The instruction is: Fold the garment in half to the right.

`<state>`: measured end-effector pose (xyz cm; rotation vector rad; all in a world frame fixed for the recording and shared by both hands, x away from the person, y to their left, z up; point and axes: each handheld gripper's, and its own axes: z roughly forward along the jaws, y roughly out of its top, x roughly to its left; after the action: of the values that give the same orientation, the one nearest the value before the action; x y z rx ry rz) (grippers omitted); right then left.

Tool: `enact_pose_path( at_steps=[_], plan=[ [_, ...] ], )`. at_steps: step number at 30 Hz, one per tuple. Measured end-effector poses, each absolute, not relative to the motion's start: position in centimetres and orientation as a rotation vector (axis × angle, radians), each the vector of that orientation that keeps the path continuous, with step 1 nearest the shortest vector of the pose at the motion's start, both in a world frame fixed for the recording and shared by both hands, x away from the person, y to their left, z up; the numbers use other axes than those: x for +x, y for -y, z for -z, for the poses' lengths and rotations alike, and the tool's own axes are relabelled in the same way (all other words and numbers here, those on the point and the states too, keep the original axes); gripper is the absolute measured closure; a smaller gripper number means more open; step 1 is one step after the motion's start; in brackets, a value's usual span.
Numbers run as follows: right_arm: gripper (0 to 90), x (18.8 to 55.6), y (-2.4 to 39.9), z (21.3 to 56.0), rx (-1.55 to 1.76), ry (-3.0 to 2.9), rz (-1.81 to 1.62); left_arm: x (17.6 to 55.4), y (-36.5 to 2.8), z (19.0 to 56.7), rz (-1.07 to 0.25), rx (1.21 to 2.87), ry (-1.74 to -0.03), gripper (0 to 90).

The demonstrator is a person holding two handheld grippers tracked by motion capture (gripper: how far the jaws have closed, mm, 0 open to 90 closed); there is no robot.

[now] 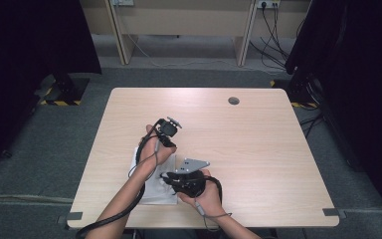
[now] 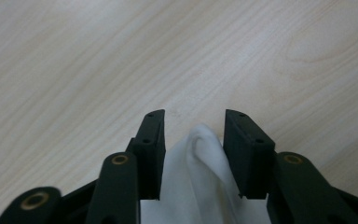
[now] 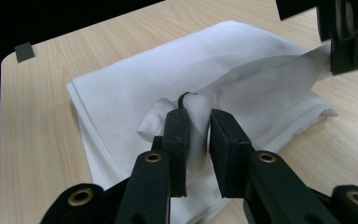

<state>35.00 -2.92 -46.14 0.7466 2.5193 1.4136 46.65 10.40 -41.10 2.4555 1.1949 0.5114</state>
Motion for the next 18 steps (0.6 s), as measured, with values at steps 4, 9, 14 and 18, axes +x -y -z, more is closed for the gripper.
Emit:
enact_pose_path(
  at_steps=[4,9,14,18],
  plan=[
    [77.0,35.0,3.1,46.2,0.748,-2.513,-1.412,46.6,-11.0,40.6,-0.533,2.436,-1.192,54.0],
    [80.7,34.9,3.3,46.1,0.743,-2.514,-1.408,46.5,-12.1,39.9,-0.566,2.400,-1.203,49.9],
    [83.1,34.8,3.3,46.3,0.741,-2.518,-1.403,46.4,-13.0,39.3,-0.592,2.382,-1.210,48.6],
    [83.1,34.7,3.4,46.2,0.744,-2.509,-1.402,46.4,-13.6,39.4,-0.605,2.406,-1.212,48.6]
  ],
)
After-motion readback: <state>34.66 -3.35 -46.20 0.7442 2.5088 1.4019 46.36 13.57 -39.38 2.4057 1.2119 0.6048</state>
